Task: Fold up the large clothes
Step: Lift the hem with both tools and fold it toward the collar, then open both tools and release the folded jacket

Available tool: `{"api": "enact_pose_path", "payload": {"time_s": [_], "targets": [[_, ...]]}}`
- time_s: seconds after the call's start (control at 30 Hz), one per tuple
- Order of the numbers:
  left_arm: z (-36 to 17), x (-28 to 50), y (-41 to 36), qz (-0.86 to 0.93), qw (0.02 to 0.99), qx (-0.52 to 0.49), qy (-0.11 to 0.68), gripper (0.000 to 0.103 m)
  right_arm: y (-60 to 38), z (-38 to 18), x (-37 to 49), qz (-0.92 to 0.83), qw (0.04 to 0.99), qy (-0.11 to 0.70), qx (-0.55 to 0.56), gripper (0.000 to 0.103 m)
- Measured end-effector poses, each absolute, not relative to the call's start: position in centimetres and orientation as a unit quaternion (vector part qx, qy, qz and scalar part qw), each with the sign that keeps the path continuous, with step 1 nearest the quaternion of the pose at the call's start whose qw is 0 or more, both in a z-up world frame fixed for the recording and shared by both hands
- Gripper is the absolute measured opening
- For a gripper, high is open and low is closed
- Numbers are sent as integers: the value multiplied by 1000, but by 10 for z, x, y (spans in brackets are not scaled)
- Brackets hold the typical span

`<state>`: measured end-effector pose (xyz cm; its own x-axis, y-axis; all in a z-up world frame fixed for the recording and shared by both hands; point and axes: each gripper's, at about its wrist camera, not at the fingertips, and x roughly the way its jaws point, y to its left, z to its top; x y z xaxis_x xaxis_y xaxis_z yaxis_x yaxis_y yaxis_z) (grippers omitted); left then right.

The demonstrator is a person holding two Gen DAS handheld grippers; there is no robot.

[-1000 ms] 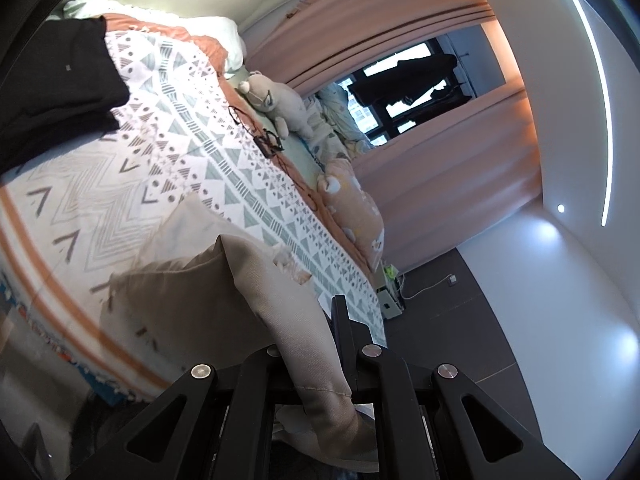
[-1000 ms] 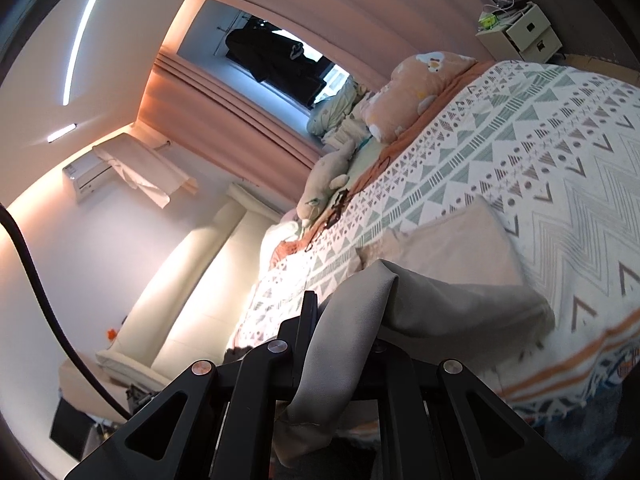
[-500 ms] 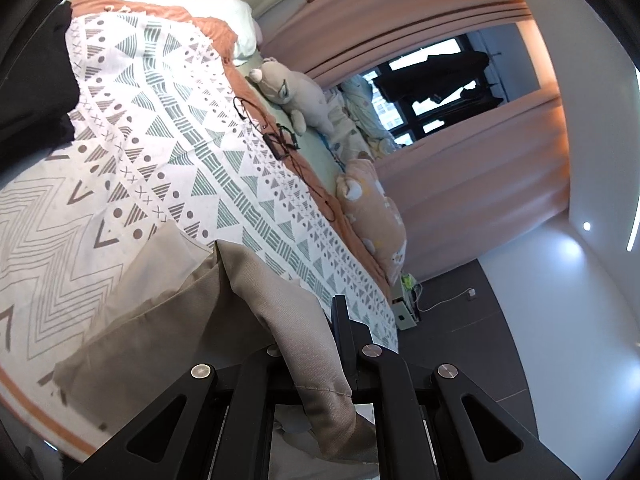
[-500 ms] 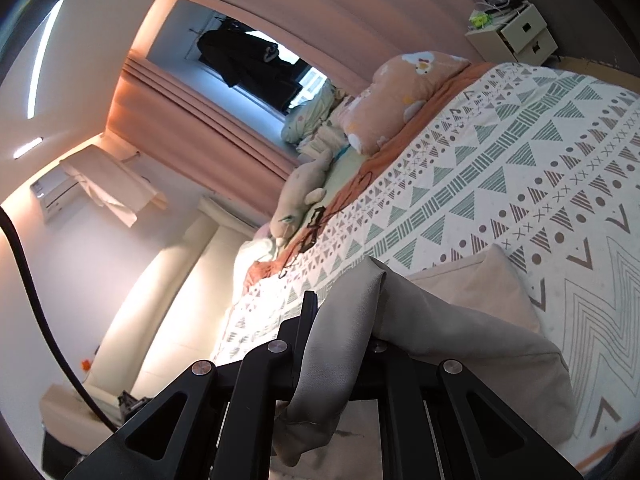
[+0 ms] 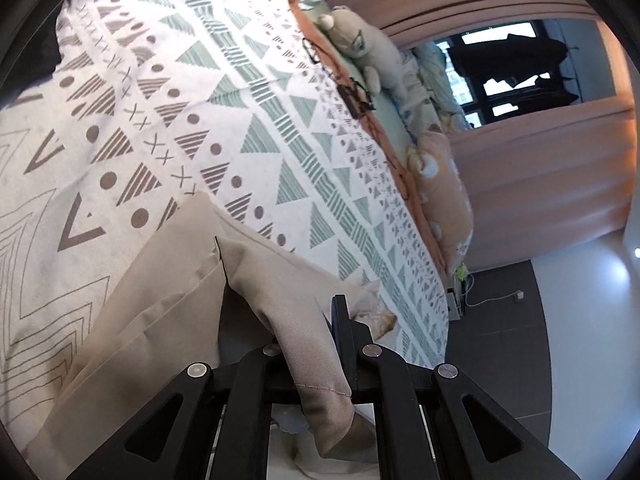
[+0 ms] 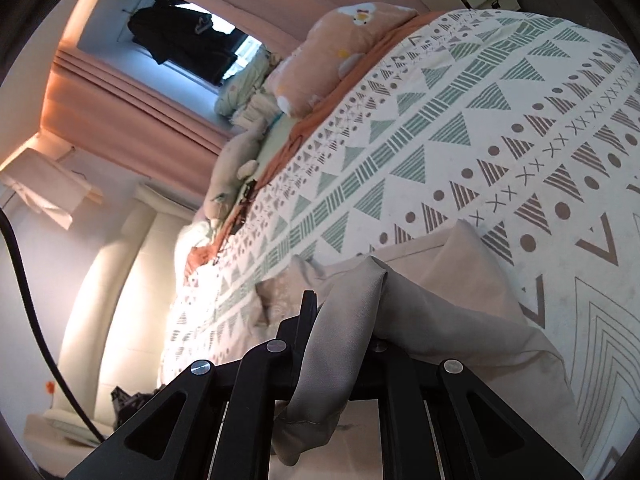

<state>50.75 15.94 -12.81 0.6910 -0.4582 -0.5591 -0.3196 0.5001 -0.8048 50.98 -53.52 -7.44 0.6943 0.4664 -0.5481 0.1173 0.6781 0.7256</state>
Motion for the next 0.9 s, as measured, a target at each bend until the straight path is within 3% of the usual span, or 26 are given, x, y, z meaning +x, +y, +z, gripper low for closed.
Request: {"api": "enact_pose_path", "payload": {"time_s": [0.07,0.13,0.17,0.2,0.23,0.27,0.37,0.9], "targets": [[-141,515,161,-42,761,-506,405,8,-535,-82,517,88,831,390,387,15],[-147,517,161,-48,750,-513,415,17,-536,-89,521,76,822,400,397,29],[-147,516,160,-53,746,-514,419,34,-537,-91,522,72,820,401,403,48],[-145,513,159,-58,745,-515,419,45,-539,-90,519,65,820,397,408,59],[-142,510,159,-60,749,-513,416,67,-540,-87,515,60,822,393,408,78],[-138,505,158,-59,755,-508,410,80,-540,-83,511,59,825,389,406,89],[-124,487,160,-63,774,-495,389,88,-535,-69,497,68,832,379,400,91],[-123,378,204,-4,803,-448,393,88,-445,-53,456,68,861,418,282,90]]}}
